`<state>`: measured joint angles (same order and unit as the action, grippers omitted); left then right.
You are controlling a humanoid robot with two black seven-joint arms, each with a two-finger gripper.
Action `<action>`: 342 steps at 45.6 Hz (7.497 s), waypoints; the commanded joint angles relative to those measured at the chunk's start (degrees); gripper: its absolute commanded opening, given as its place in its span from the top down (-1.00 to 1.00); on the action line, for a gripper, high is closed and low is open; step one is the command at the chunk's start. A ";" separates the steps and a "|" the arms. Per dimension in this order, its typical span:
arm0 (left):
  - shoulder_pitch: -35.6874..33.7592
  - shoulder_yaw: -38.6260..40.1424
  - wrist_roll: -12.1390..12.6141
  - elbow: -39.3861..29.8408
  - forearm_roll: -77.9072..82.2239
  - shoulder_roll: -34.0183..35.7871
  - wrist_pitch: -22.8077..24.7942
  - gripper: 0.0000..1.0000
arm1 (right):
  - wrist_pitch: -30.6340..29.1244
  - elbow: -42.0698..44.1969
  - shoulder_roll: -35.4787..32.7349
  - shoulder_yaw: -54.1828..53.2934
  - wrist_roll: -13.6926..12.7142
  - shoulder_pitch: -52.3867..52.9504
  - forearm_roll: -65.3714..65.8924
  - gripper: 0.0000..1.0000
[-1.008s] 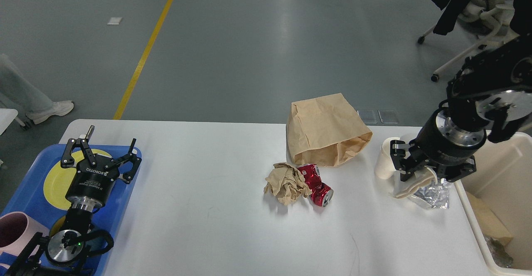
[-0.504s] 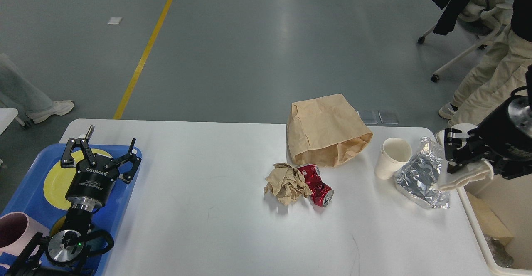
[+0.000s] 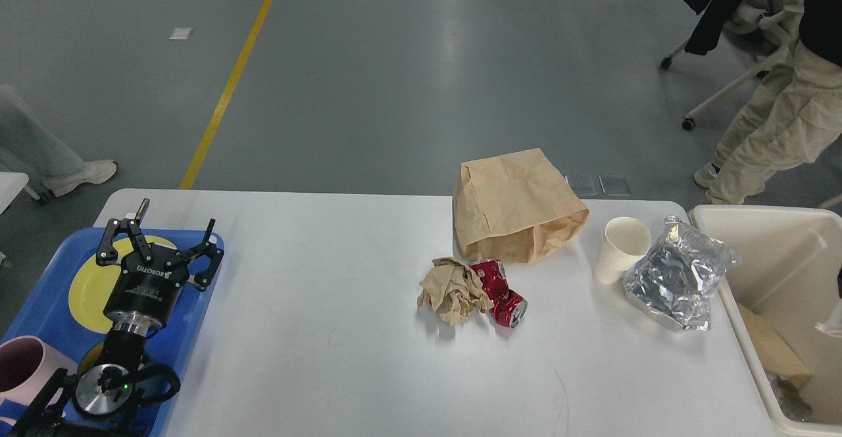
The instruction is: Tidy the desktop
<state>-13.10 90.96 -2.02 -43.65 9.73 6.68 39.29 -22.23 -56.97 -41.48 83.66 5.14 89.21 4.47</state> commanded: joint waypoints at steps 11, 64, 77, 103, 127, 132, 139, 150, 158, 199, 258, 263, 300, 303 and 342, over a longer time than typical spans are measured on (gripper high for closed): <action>0.00 0.01 0.00 -0.04 -0.06 0.00 0.00 -0.93 | 4.64 37.25 8.16 -25.03 -1.71 -43.75 -0.61 1.00; 0.00 0.09 0.00 -0.04 -0.06 0.00 0.00 -0.93 | 25.74 55.12 21.17 -32.51 -7.95 -62.50 -0.78 -1.00; 0.00 0.09 0.00 -0.04 -0.06 0.00 0.00 -0.93 | 25.13 51.35 19.42 -32.77 -8.12 -60.04 -0.87 -1.00; 0.00 0.09 0.09 -0.04 0.02 0.00 0.00 -0.93 | 15.47 -11.48 2.62 -5.72 -15.59 4.53 11.79 -1.00; 0.00 0.01 0.00 0.05 -0.06 0.00 0.00 -0.93 | -19.87 -32.76 25.03 -6.31 -15.42 50.26 7.49 -1.00; 0.00 0.01 0.00 0.05 -0.06 0.00 0.00 -0.93 | -19.35 -37.60 26.01 -10.61 -15.33 55.27 5.37 -1.00; 0.00 0.09 0.00 0.05 0.02 0.00 0.00 -0.93 | -17.59 -38.05 26.88 -13.34 -15.24 56.51 5.02 -1.00; 0.00 0.01 0.00 -0.04 -0.06 0.00 0.00 -0.93 | -12.49 -37.69 27.15 -13.96 -15.16 54.76 3.53 -1.00; 0.00 0.01 0.00 -0.04 0.02 0.00 0.00 -0.93 | -4.33 -31.73 27.24 -18.00 -15.07 43.08 -8.23 -1.00; 0.00 0.09 0.09 -0.04 -0.06 0.00 0.00 -0.93 | 16.08 36.74 40.50 -61.33 -9.90 -32.78 -17.04 -1.00; 0.00 0.01 0.09 -0.04 -0.06 0.00 0.00 -0.93 | 19.59 45.54 48.24 -60.63 -1.45 -35.34 -16.87 -0.18; 0.00 0.01 0.09 -0.04 -0.06 0.00 0.00 -0.93 | 19.77 45.54 48.24 -60.63 -1.45 -35.51 -16.87 -0.21; 0.00 0.01 0.09 -0.04 0.02 0.00 0.00 -0.93 | 19.77 45.45 48.77 -60.89 -1.45 -35.60 -15.99 0.15; 0.00 0.01 0.09 -0.04 0.02 0.00 0.00 -0.93 | 19.85 45.45 48.77 -60.89 -1.45 -35.60 -15.99 0.15; 0.00 0.09 0.09 -0.04 -0.06 0.00 0.00 -0.93 | 18.54 45.01 48.16 -60.63 -3.12 -35.69 -15.81 1.00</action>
<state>-13.10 91.00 -1.93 -43.68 9.71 6.68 39.29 -3.65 -11.92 6.80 22.95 2.21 53.31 -11.40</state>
